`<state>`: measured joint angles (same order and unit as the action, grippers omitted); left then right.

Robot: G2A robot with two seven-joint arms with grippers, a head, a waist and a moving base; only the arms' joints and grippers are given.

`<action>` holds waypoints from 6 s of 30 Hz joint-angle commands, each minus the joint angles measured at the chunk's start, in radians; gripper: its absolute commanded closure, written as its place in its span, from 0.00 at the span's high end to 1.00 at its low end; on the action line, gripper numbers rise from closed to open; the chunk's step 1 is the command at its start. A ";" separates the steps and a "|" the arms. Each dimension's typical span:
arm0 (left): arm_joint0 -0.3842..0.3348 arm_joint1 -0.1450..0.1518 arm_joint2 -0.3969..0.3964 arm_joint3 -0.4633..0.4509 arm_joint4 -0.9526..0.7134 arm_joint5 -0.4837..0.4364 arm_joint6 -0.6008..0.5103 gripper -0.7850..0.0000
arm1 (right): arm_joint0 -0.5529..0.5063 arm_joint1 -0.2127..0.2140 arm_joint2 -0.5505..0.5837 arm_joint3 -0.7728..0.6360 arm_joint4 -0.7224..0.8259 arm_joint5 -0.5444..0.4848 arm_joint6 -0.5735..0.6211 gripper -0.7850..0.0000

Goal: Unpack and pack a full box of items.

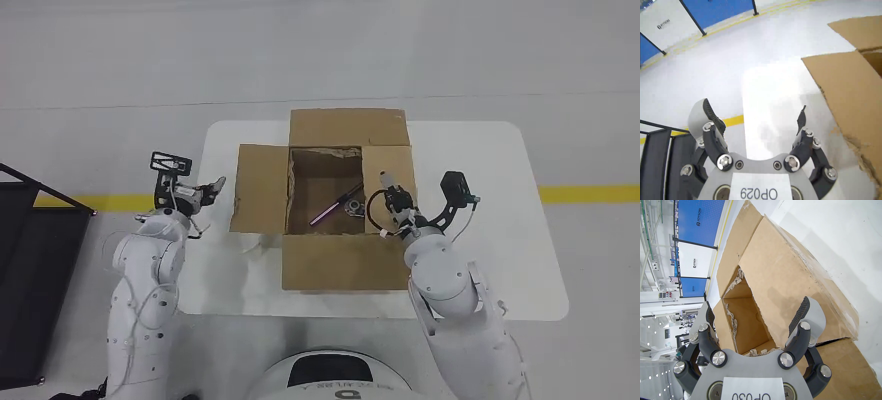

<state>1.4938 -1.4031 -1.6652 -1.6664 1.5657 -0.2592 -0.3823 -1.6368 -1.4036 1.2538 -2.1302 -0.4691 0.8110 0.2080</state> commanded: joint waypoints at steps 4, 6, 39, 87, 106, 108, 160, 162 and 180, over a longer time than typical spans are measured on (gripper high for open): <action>-0.091 0.003 0.090 0.122 0.147 0.018 -0.039 1.00 | 0.000 0.000 0.000 0.000 0.000 0.000 0.000 1.00; -0.132 0.003 0.156 0.155 0.249 0.004 -0.032 1.00 | 0.000 0.000 0.000 0.000 0.000 0.000 0.000 1.00; -0.375 -0.040 0.549 0.193 0.340 -0.025 -0.103 1.00 | 0.000 0.000 0.000 0.000 0.000 0.000 0.000 1.00; -0.099 0.016 0.168 -0.211 0.012 -0.030 -0.150 1.00 | -0.414 0.039 0.623 -0.024 0.745 -0.859 0.388 1.00; -0.099 0.016 0.168 -0.211 0.012 -0.030 -0.150 1.00 | -0.230 0.105 0.590 0.317 0.751 -0.570 0.939 1.00; -0.099 0.016 0.168 -0.211 0.012 -0.030 -0.150 1.00 | -0.215 0.111 0.596 0.343 0.812 -0.587 1.026 1.00; -0.099 0.016 0.168 -0.211 0.012 -0.030 -0.150 1.00 | 0.020 0.125 0.308 0.350 0.915 -0.708 0.448 1.00; -0.099 0.016 0.168 -0.211 0.012 -0.030 -0.150 1.00 | 0.010 0.128 0.308 0.325 0.888 -0.705 0.434 1.00; -0.054 0.044 0.117 -0.146 -0.138 -0.181 0.039 1.00 | -0.041 0.144 0.271 0.199 0.740 -0.651 0.377 1.00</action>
<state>1.4478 -1.3606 -1.5436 -1.8193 1.4296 -0.4513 -0.3324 -1.6795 -1.2600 1.5277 -1.9357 0.2733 0.1592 0.5863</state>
